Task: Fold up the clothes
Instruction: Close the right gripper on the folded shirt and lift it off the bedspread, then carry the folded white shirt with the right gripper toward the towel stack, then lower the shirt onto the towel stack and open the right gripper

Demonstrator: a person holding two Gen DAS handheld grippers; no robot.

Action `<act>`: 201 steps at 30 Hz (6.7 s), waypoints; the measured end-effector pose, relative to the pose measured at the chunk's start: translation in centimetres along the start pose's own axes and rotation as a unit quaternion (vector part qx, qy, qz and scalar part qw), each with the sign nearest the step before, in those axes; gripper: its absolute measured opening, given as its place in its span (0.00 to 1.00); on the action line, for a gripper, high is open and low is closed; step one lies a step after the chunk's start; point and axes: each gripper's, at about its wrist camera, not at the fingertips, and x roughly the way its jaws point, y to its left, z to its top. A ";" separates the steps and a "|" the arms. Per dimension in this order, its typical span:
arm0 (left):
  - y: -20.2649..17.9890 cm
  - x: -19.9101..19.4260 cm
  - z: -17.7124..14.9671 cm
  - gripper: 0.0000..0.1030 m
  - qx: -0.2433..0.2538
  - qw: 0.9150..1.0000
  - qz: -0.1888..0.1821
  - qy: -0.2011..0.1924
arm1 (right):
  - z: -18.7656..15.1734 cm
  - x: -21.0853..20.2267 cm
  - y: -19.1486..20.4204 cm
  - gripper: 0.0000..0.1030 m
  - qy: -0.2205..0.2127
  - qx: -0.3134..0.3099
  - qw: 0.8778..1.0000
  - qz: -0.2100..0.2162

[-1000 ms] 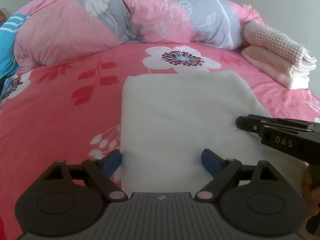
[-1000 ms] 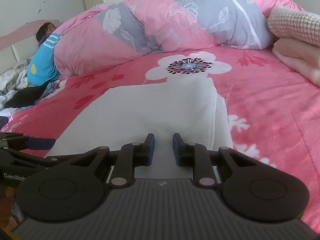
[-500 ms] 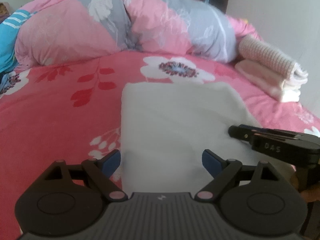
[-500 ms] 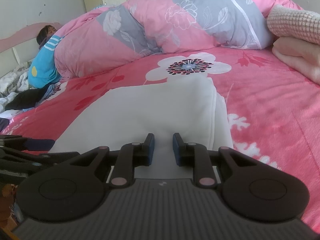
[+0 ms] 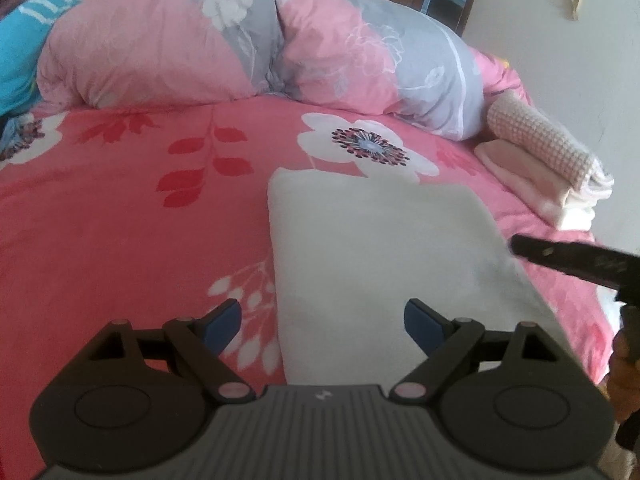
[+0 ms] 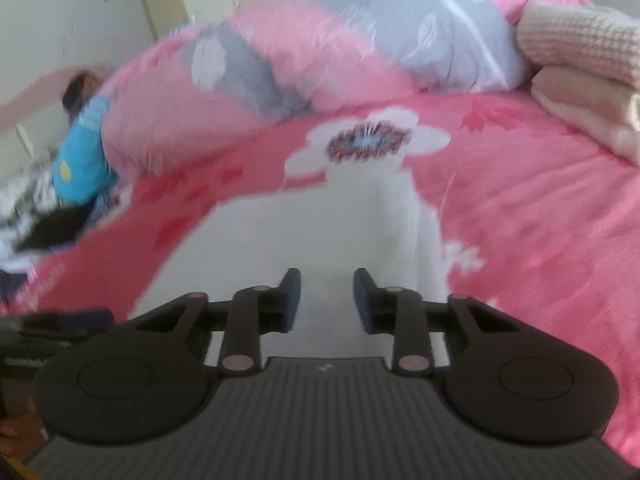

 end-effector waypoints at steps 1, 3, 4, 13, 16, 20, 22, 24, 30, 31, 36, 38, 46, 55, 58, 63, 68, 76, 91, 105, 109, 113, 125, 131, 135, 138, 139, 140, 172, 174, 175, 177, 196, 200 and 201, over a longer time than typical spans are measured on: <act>0.3 0.3 0.4 0.87 -0.006 1.000 -0.007 0.005 | 0.5 -0.4 -0.7 0.46 -0.007 0.011 1.000 0.001; 0.8 1.0 1.1 0.87 -0.016 0.999 -0.025 0.020 | 0.9 -0.1 -2.9 0.56 0.005 0.058 0.998 0.021; 1.1 1.6 1.3 0.87 -0.021 0.999 -0.036 0.030 | 1.0 0.3 -4.1 0.60 0.015 0.085 0.996 0.033; 4.1 6.2 2.5 0.87 -0.064 0.988 -0.116 0.080 | 0.8 5.0 -11.4 0.82 0.114 0.230 0.958 0.128; 4.6 7.5 3.3 0.87 -0.064 0.985 -0.140 0.080 | 1.7 6.8 -12.1 0.84 0.132 0.229 0.950 0.169; 5.1 9.4 4.3 0.87 -0.065 0.980 -0.172 0.078 | 3.0 9.7 -12.3 0.84 0.161 0.218 0.938 0.216; 5.1 10.2 4.8 0.87 -0.060 0.978 -0.184 0.076 | 3.7 11.2 -12.2 0.84 0.174 0.206 0.933 0.236; 5.0 10.9 5.2 0.87 -0.052 0.977 -0.193 0.076 | 4.2 12.7 -12.0 0.82 0.185 0.193 0.929 0.254; 5.0 12.4 6.2 0.82 -0.045 0.975 -0.204 0.073 | 5.4 15.9 -11.1 0.57 0.202 0.151 0.928 0.276; 4.9 12.4 6.3 0.75 -0.042 0.977 -0.198 0.072 | 5.5 16.4 -11.0 0.43 0.204 0.151 0.928 0.272; 4.6 11.6 6.6 0.49 -0.024 0.984 -0.162 0.068 | 5.7 16.8 -9.5 0.23 0.197 0.125 0.940 0.250; 4.4 11.2 6.7 0.41 -0.020 0.986 -0.155 0.065 | 5.9 15.9 -8.5 0.20 0.183 0.101 0.949 0.235; 2.1 6.4 7.5 0.30 0.021 0.992 -0.127 0.012 | 7.8 10.5 -4.3 0.18 0.124 0.005 0.976 0.178; -3.0 -2.5 6.3 0.28 0.102 0.986 -0.100 -0.085 | 8.2 0.2 -0.3 0.17 0.024 -0.088 0.987 0.133; -4.9 -5.3 5.7 0.27 0.122 0.981 -0.101 -0.109 | 7.7 -3.3 0.3 0.17 -0.008 -0.101 0.988 0.119; -7.9 -8.9 4.9 0.26 0.140 0.975 -0.109 -0.131 | 7.2 -8.4 0.3 0.17 -0.057 -0.102 0.987 0.108; -11.1 -10.6 4.8 0.25 0.166 0.966 -0.122 -0.155 | 7.3 -12.6 -0.5 0.17 -0.109 -0.104 0.983 0.102; -17.0 -10.1 6.7 0.24 0.206 0.952 -0.143 -0.176 | 7.7 -16.0 -4.0 0.16 -0.171 -0.091 0.977 0.091; -29.6 -6.7 12.2 0.24 0.267 0.912 -0.226 -0.213 | 14.0 -20.6 -13.5 0.16 -0.264 -0.102 0.959 -0.023; -38.8 1.4 18.3 0.24 0.266 0.891 -0.287 -0.229 | 23.3 -20.1 -21.2 0.16 -0.286 -0.166 0.932 -0.152; -40.9 4.5 21.1 0.24 0.267 0.890 -0.287 -0.234 | 27.0 -17.7 -23.5 0.16 -0.284 -0.184 0.925 -0.172; -42.5 8.1 23.9 0.24 0.260 0.893 -0.285 -0.231 | 30.6 -15.3 -25.9 0.16 -0.283 -0.199 0.919 -0.189; -43.1 15.9 27.3 0.24 0.217 0.905 -0.283 -0.231 | 35.7 -7.7 -30.5 0.16 -0.260 -0.224 0.917 -0.202; -40.8 18.8 29.1 0.24 0.188 0.918 -0.271 -0.219 | 37.2 -3.8 -31.0 0.16 -0.250 -0.221 0.924 -0.185; -39.1 21.5 30.3 0.24 0.167 0.930 -0.262 -0.197 | 37.9 -0.7 -30.7 0.16 -0.230 -0.227 0.930 -0.177; -37.7 23.8 31.0 0.24 0.152 0.938 -0.255 -0.178 | 38.4 2.2 -30.6 0.16 -0.208 -0.233 0.934 -0.174; -37.3 24.6 31.2 0.24 0.147 0.940 -0.254 -0.173 | 38.6 3.2 -30.6 0.16 -0.202 -0.234 0.935 -0.172; -36.9 25.5 31.4 0.24 0.142 0.942 -0.252 -0.167 | 38.8 4.2 -30.6 0.16 -0.197 -0.235 0.937 -0.171; -32.8 31.5 33.9 0.69 0.080 0.961 -0.212 -0.160 | 40.1 8.4 -34.7 0.19 -0.114 -0.015 0.989 -0.094; -33.1 32.1 34.1 0.69 0.089 0.963 -0.202 -0.152 | 40.0 10.3 -35.1 0.19 -0.081 0.003 0.991 -0.105; -33.2 32.6 34.2 0.69 0.089 0.965 -0.197 -0.145 | 40.0 11.2 -35.3 0.19 -0.064 0.011 0.992 -0.111; -33.3 34.1 34.4 0.69 0.078 0.970 -0.189 -0.130 | 40.0 13.1 -35.7 0.19 -0.030 0.028 0.992 -0.122; -32.8 38.1 35.0 0.78 -0.030 0.986 -0.155 -0.053 | 30.4 -2.7 -39.7 0.20 -0.152 0.125 0.979 -0.044; -33.1 37.9 35.2 0.79 -0.027 0.988 -0.146 -0.051 | 24.7 -5.1 -37.1 0.18 -0.108 0.043 0.992 -0.046; -33.2 37.9 35.3 0.79 -0.027 0.988 -0.145 -0.049 | 23.4 -5.6 -37.5 0.15 -0.104 0.039 0.991 -0.079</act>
